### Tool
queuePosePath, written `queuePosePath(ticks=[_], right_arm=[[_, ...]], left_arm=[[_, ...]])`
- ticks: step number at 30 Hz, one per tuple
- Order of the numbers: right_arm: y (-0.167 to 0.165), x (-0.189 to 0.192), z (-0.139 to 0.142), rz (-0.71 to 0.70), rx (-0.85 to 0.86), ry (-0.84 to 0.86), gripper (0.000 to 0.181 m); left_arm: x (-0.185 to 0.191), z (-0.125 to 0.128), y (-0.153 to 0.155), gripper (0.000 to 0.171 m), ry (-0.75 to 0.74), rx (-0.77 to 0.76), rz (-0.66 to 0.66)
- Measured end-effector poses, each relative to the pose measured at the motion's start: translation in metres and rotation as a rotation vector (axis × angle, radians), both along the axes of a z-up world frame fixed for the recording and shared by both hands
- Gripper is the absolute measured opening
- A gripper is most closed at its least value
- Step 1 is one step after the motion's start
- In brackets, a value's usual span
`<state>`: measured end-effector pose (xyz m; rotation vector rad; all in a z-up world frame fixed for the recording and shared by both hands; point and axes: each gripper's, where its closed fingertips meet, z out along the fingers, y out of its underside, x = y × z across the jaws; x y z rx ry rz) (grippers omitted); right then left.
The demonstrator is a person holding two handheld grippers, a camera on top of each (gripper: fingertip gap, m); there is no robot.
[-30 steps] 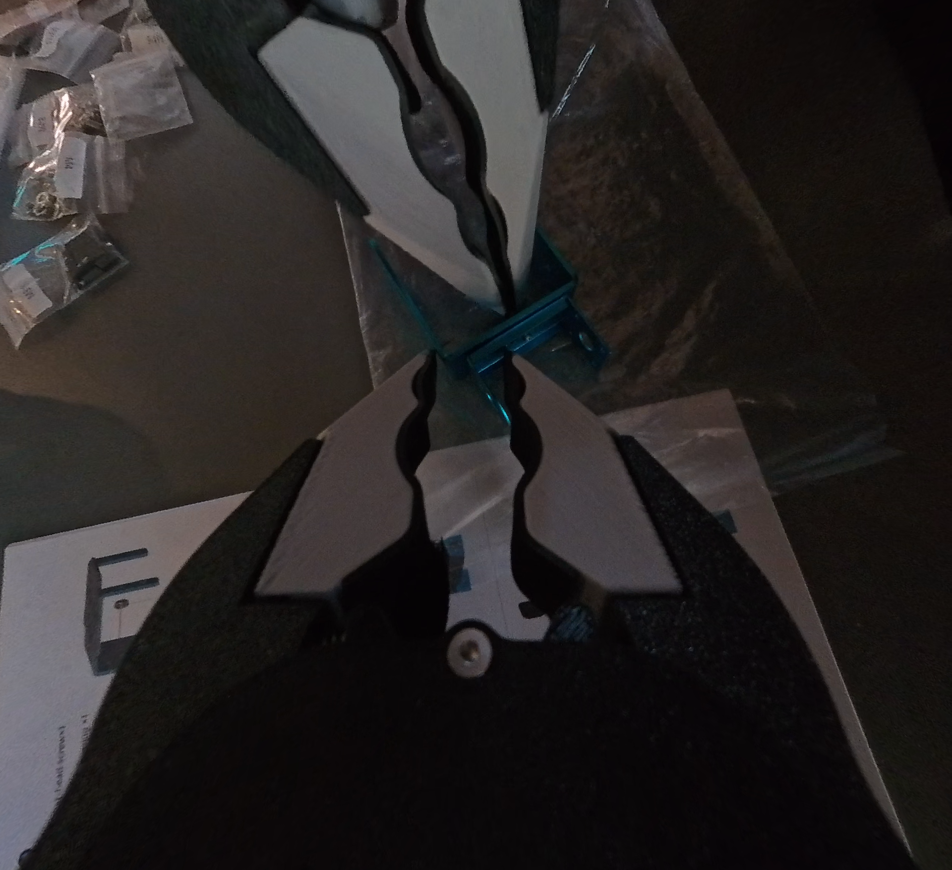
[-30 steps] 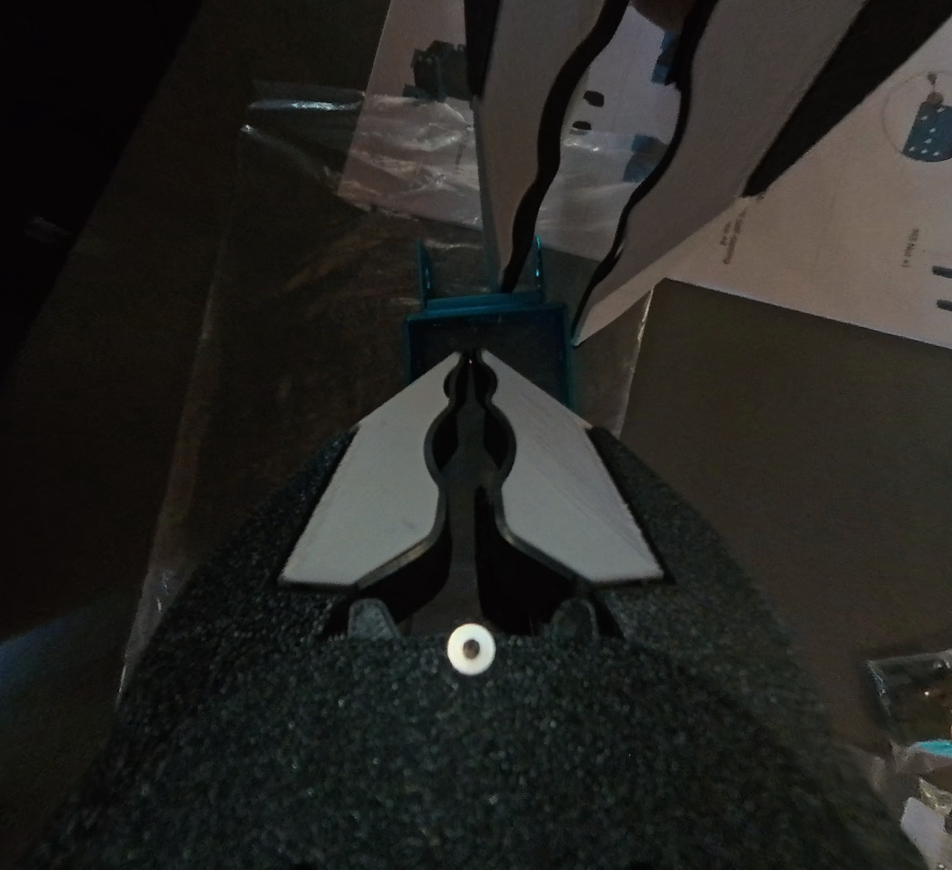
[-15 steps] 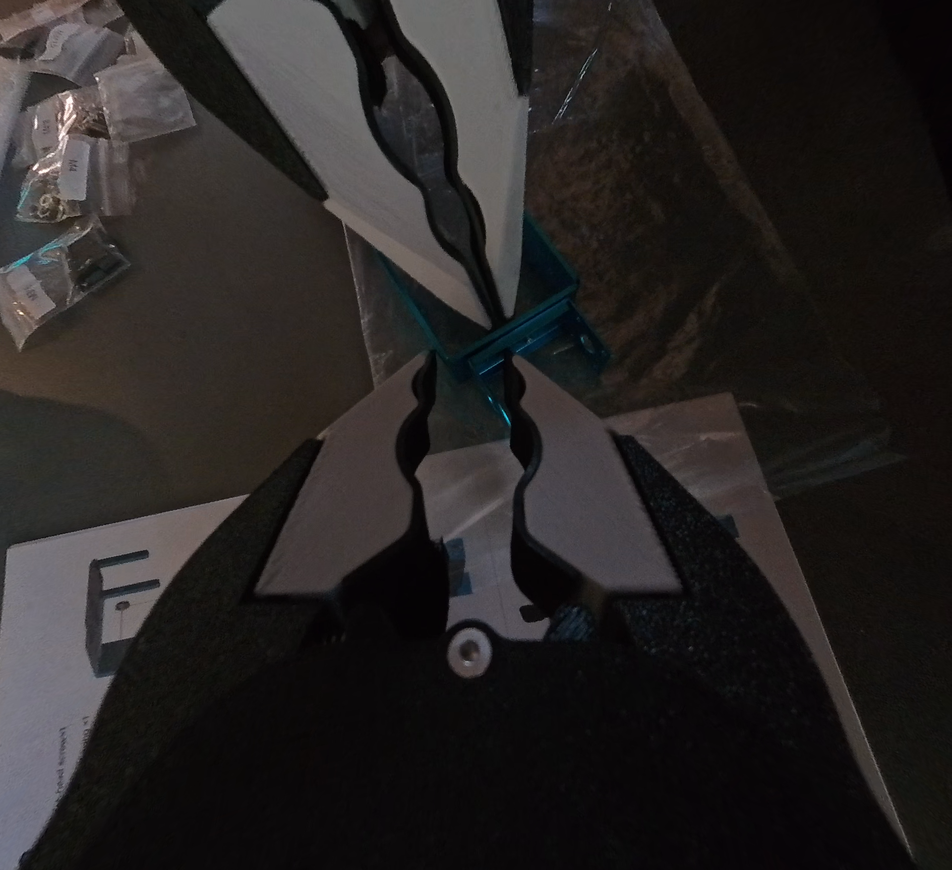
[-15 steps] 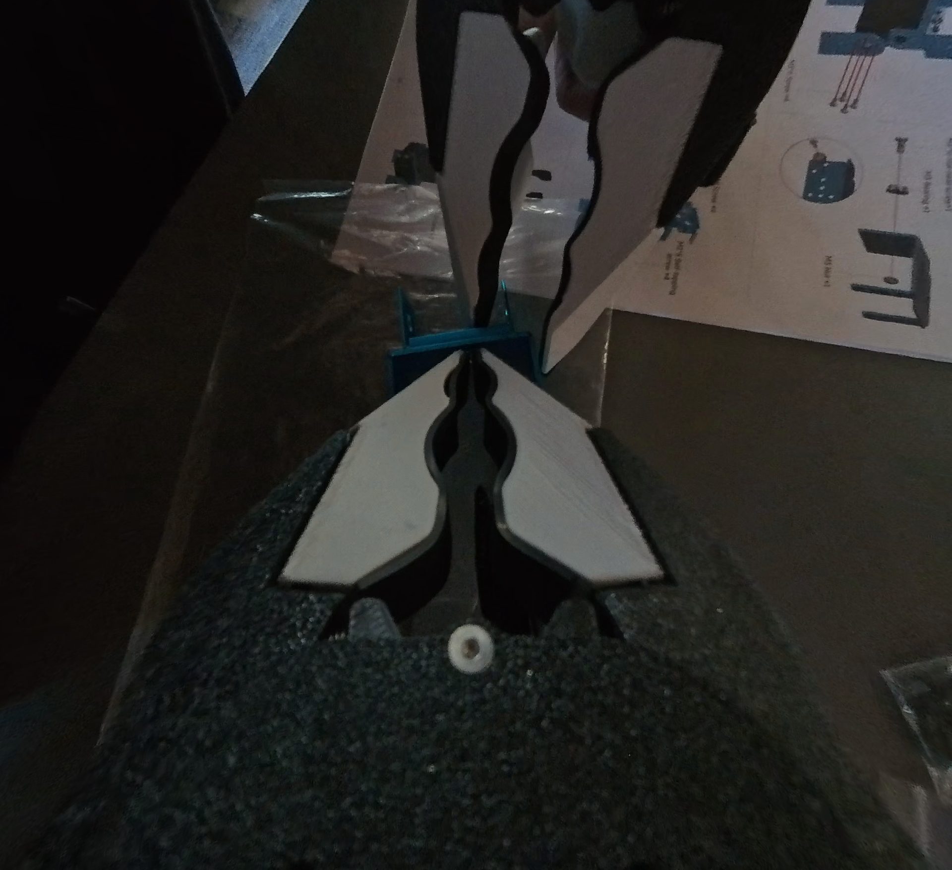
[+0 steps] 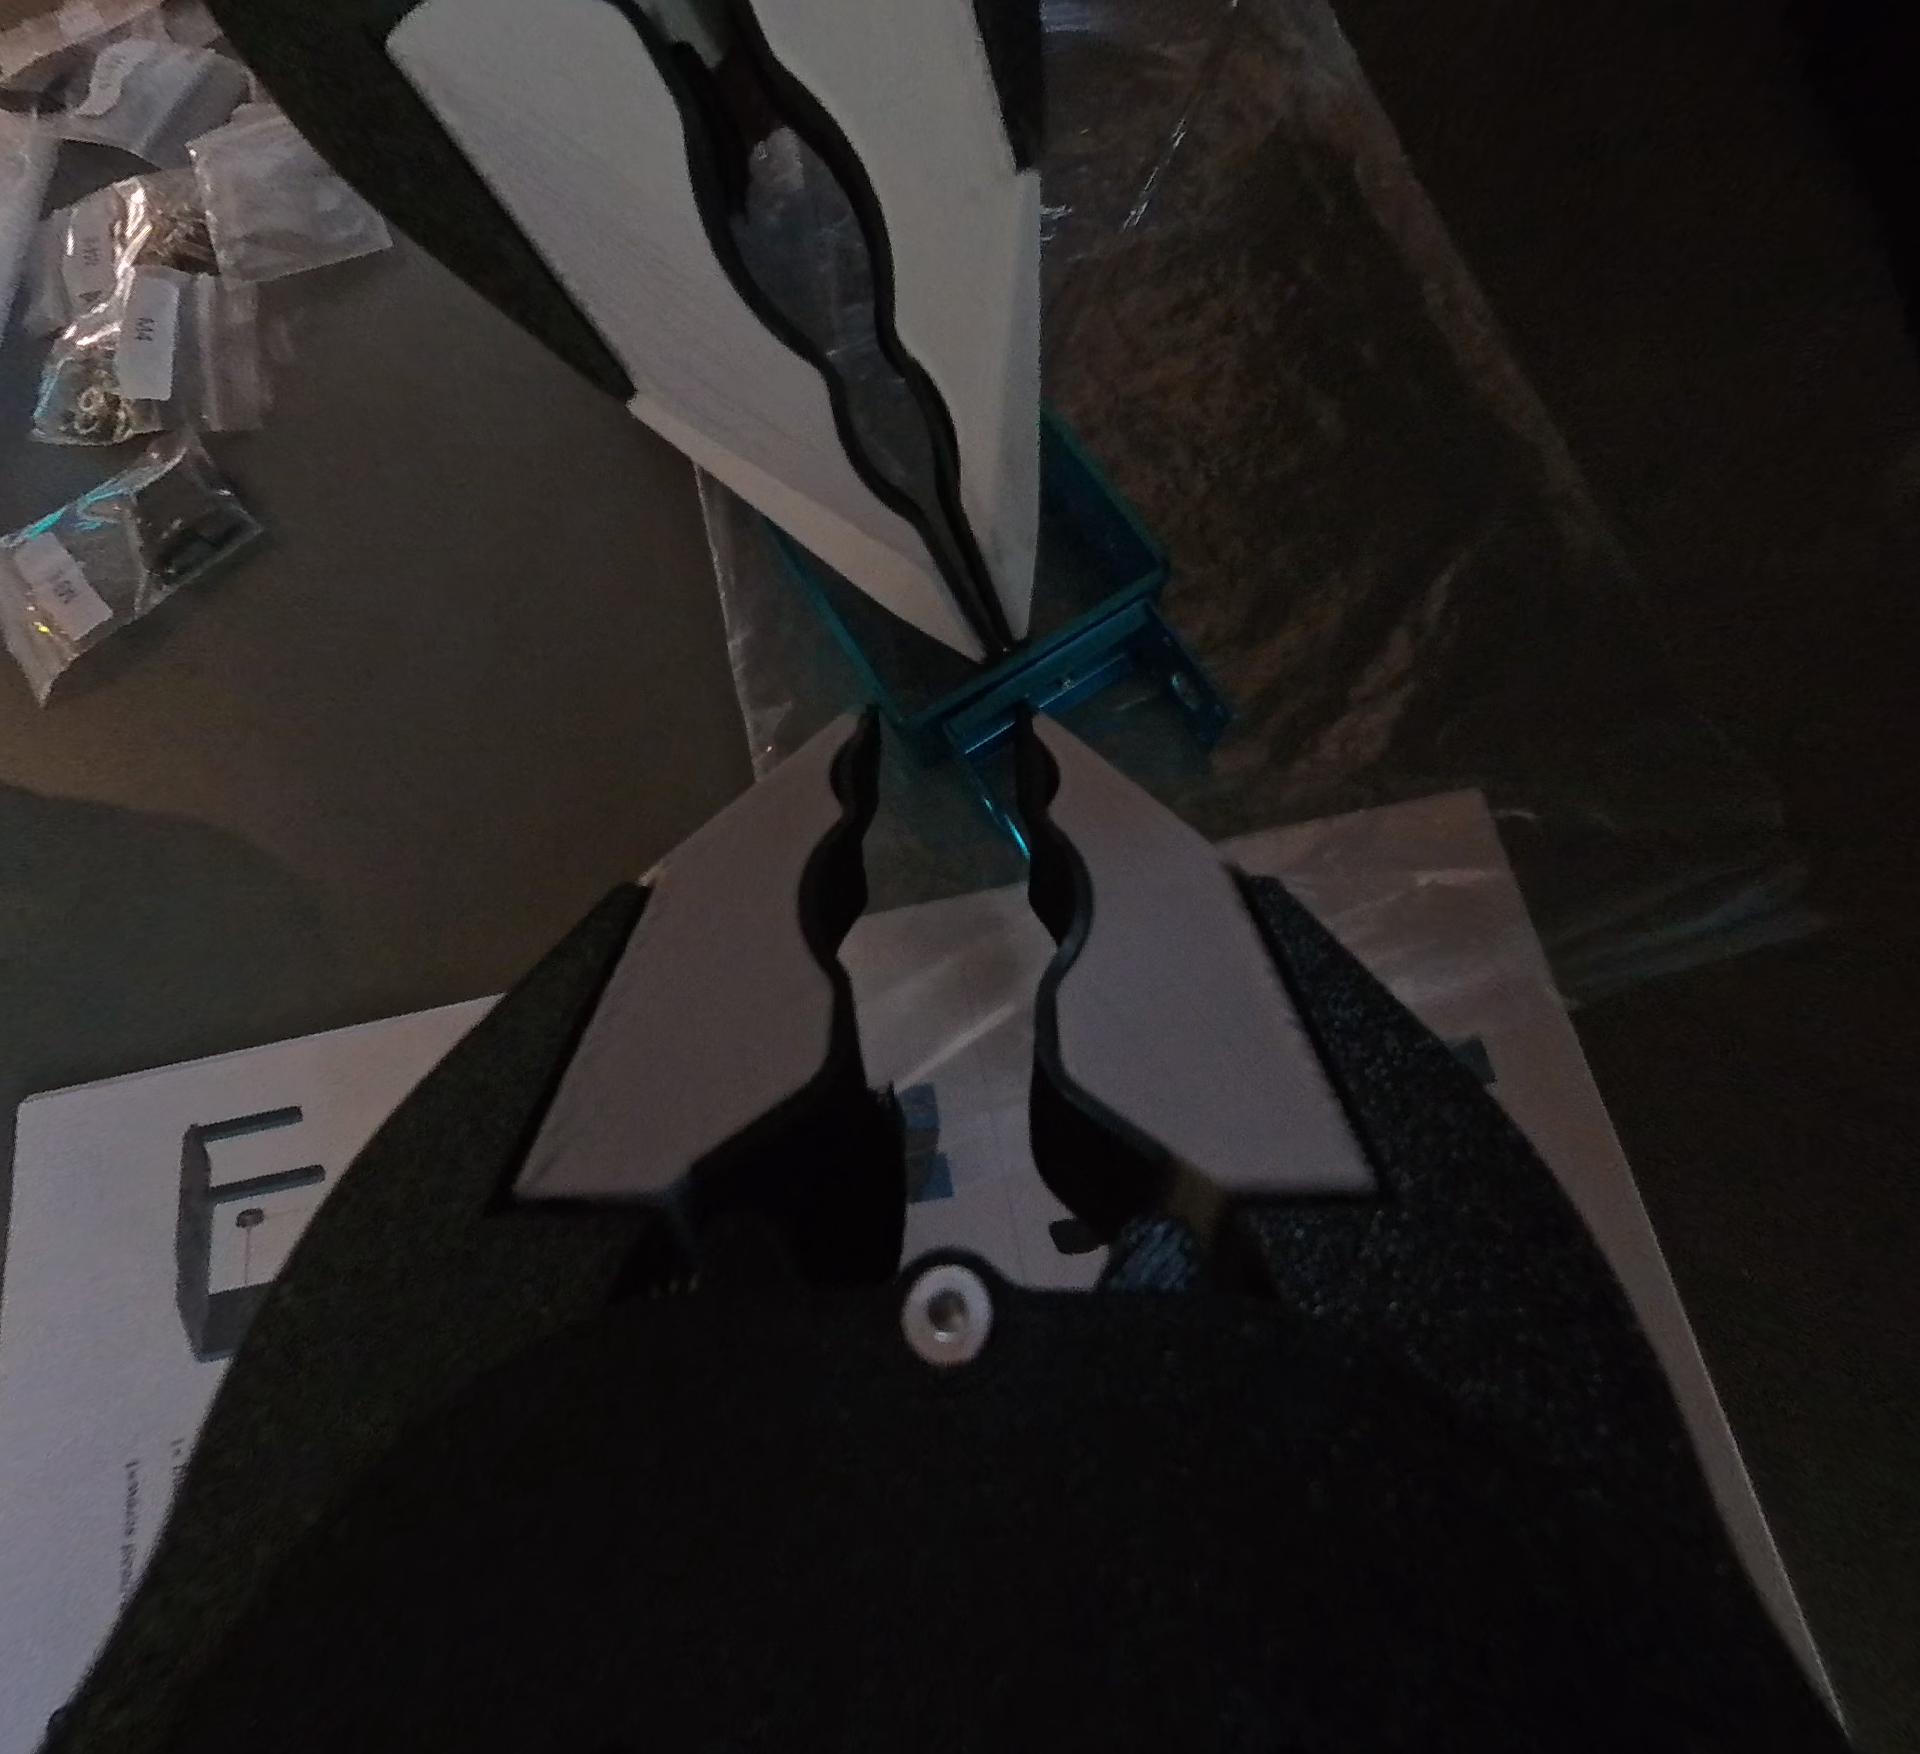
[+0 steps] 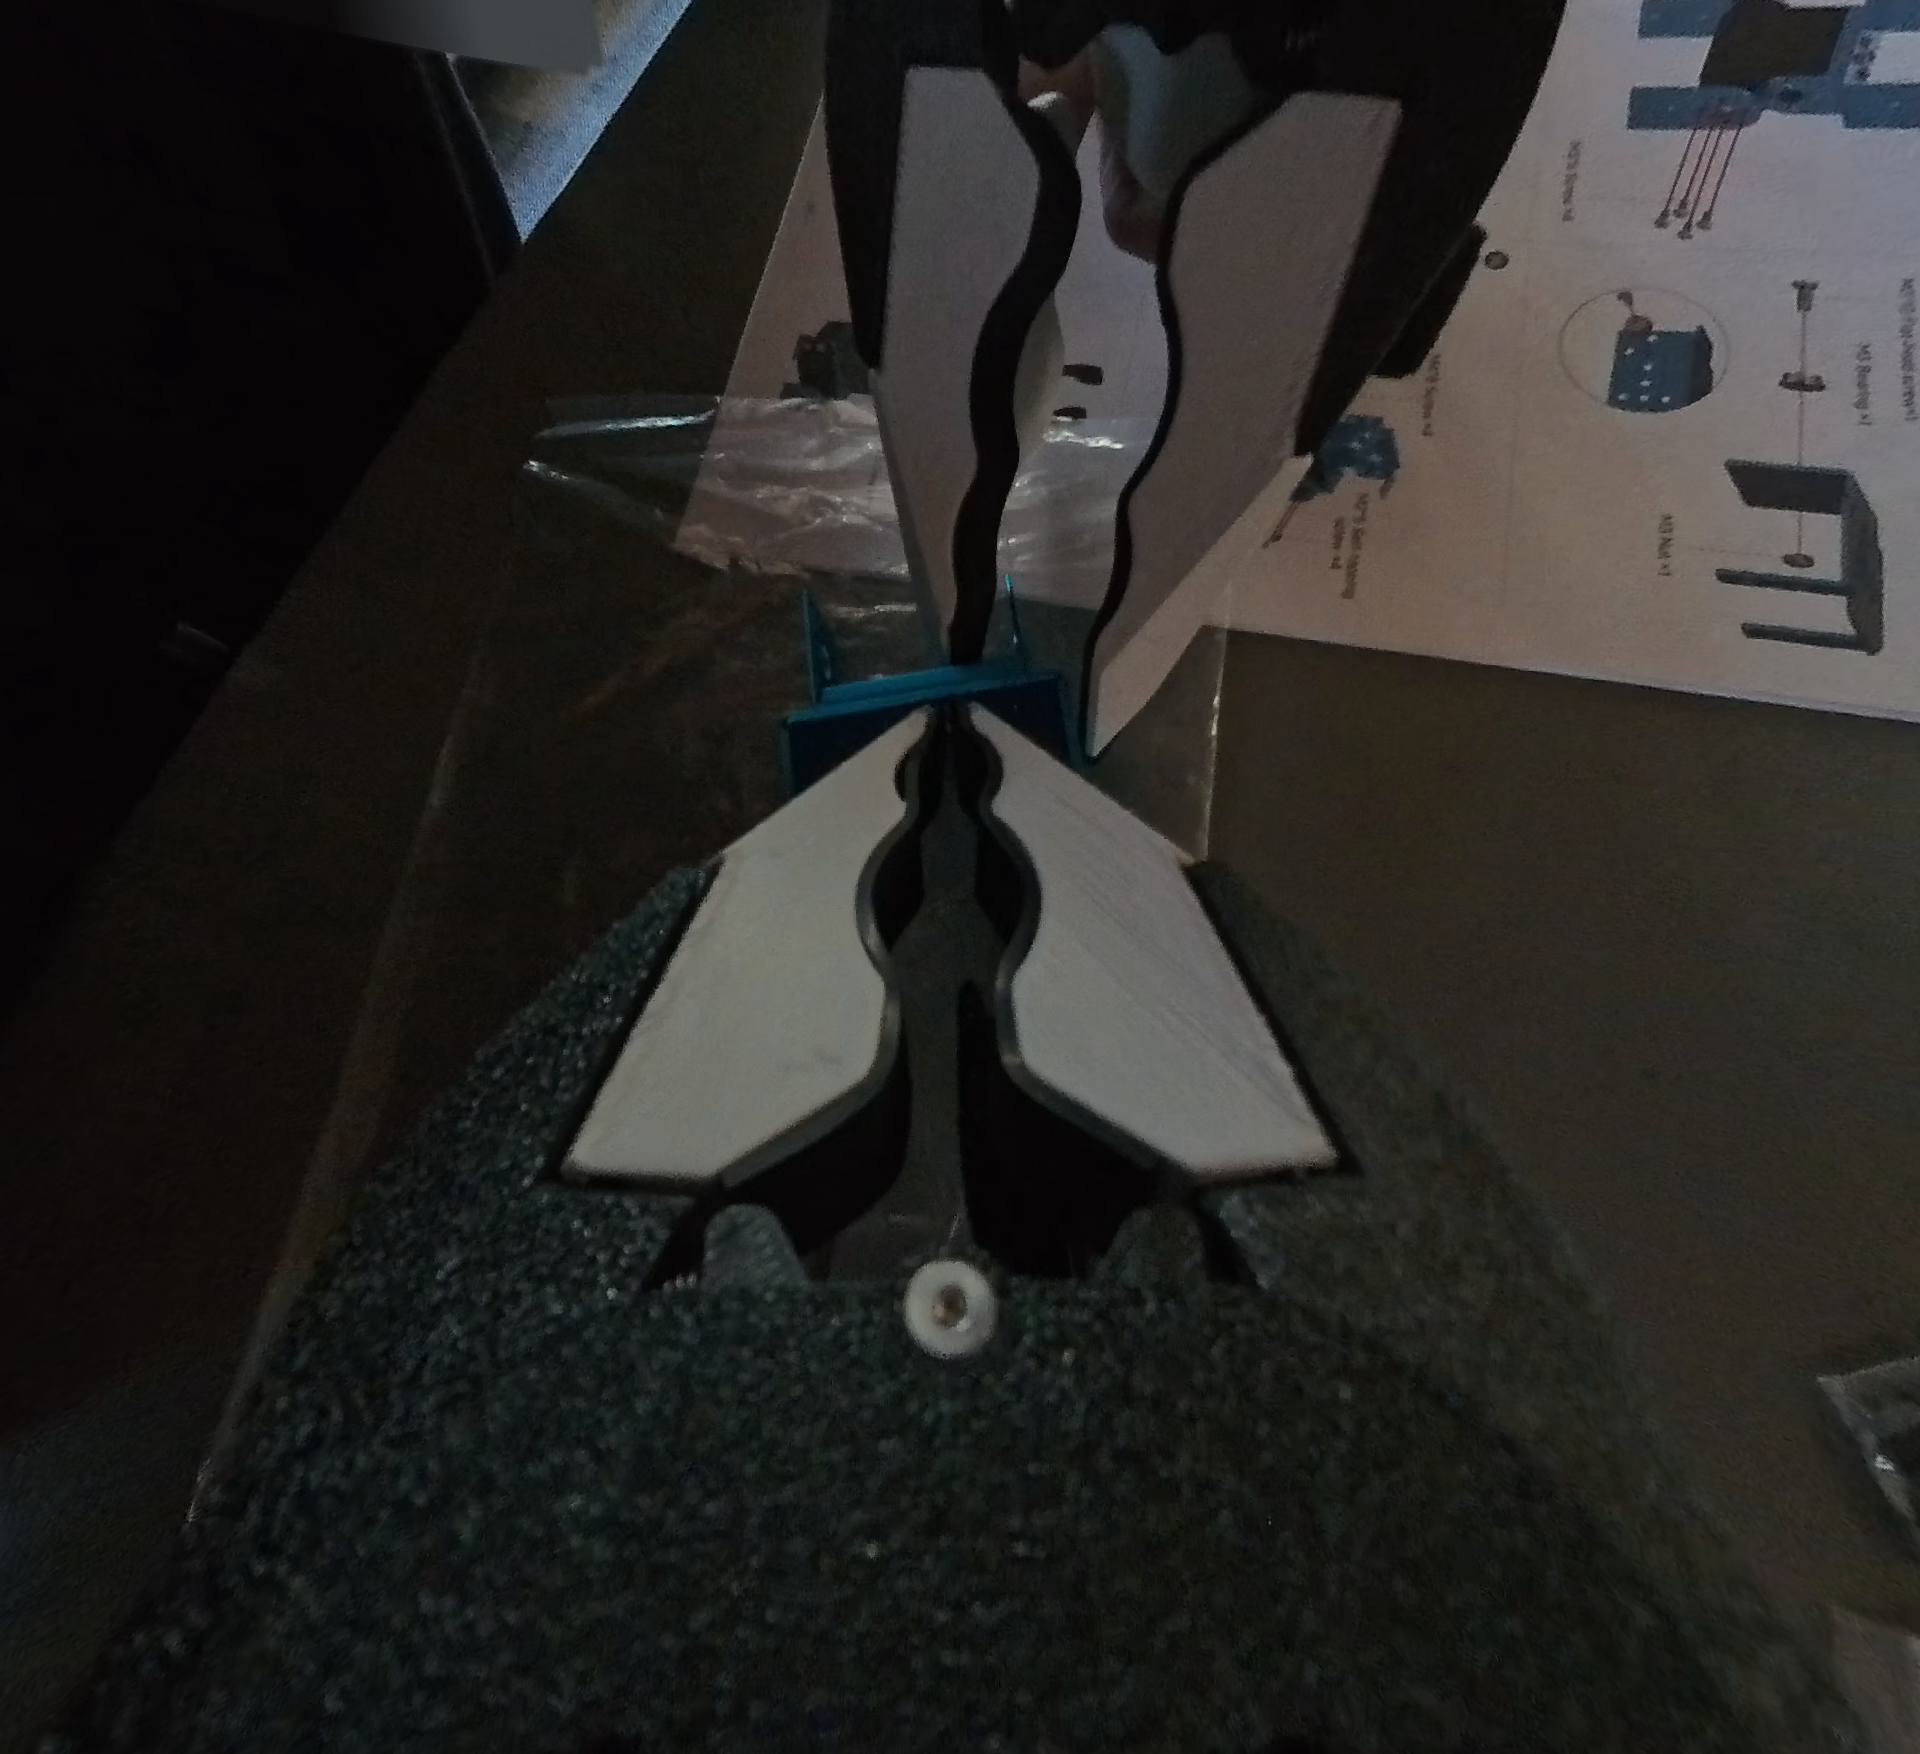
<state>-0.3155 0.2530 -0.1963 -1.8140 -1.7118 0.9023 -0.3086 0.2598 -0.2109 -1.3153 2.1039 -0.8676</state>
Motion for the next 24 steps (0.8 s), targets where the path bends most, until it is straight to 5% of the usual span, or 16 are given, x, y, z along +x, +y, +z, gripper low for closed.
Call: queuePosePath(ticks=[9, 20, 24], right_arm=[[0.0020, 0.0011, -0.0006, -0.047, -0.026, -0.012, 0.001], [0.0079, 0.0062, -0.0030, -0.394, -0.216, -0.061, 0.001], [0.0080, 0.0041, 0.0003, -0.423, -0.284, -0.015, 0.001]], left_arm=[[0.0002, -0.0007, -0.0001, 0.025, 0.003, 0.004, 0.000], [0.0005, -0.0008, 0.0000, 0.025, 0.001, 0.013, 0.002], [0.0006, -0.0005, -0.0004, 0.025, -0.001, 0.012, 0.000]])
